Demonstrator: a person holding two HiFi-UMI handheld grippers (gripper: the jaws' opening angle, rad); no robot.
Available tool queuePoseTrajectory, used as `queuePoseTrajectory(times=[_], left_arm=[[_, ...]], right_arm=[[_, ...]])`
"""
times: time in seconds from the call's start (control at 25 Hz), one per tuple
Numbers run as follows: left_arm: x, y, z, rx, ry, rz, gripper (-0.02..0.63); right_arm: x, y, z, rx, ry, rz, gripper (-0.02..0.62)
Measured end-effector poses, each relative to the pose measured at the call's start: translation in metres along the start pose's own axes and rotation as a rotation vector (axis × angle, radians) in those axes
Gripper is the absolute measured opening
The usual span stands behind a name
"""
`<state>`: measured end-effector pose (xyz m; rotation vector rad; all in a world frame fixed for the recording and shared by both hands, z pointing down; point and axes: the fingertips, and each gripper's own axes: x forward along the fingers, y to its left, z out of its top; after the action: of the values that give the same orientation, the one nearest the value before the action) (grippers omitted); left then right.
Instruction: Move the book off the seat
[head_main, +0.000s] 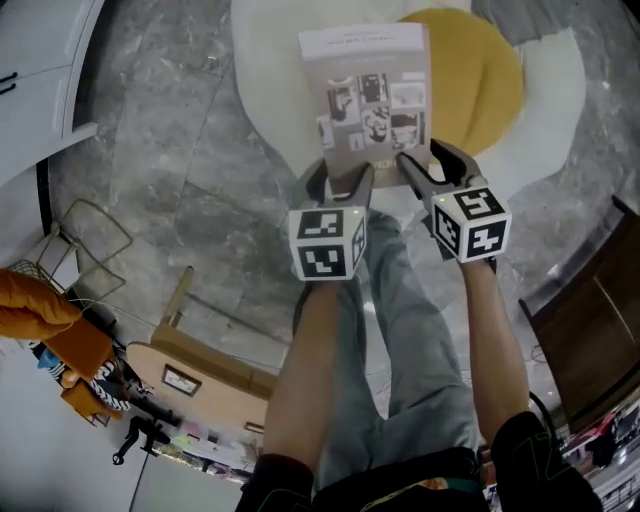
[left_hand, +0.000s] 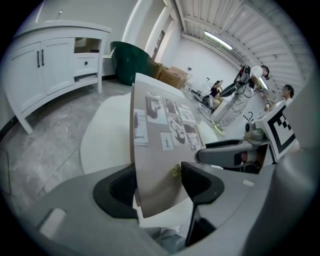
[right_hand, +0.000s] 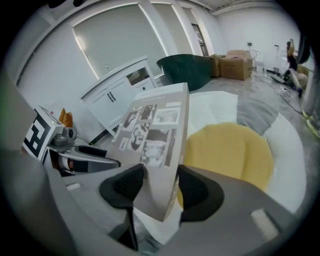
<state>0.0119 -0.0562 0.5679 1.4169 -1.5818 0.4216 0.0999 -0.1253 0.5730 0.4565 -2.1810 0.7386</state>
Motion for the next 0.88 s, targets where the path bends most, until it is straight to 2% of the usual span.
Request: queuePoseTrajectory(times=[0.12,0.32,0.4,0.6,0.72,0.88], left_arm=[[-0.032,0.016,-0.003,-0.033,-0.042,0.027,0.279],[-0.122,0.11,-0.06,-0.107,-0.096,0.128,0.264],[-0.151,0.137,-0.084,-0.164,-0.124,0.164,0.262],[-0.216,0.164,-0.111,-0.324,-0.206,0.229,0.262],[-0.26,0.201,-0.14,-0.43,-0.258,0.269,0.261],[-0.332,0.249,-0.185,-0.531,-0.336,0.338,0.261]], right_arm=[[-0.004,0.034,0.013,-0.081,-0.001,0.026,0.221],[0.035,0.165,0.001,-0.25,0.041,0.129,0.219],[0.045,0.209,-0.008,-0.307,0.052,0.161,0.219],[0.037,0.286,-0.004,-0.457,0.07,0.226,0.218],[0.046,0.353,-0.011,-0.567,0.077,0.277,0.219],[0.052,0.453,-0.027,-0.691,0.089,0.356,0.219]])
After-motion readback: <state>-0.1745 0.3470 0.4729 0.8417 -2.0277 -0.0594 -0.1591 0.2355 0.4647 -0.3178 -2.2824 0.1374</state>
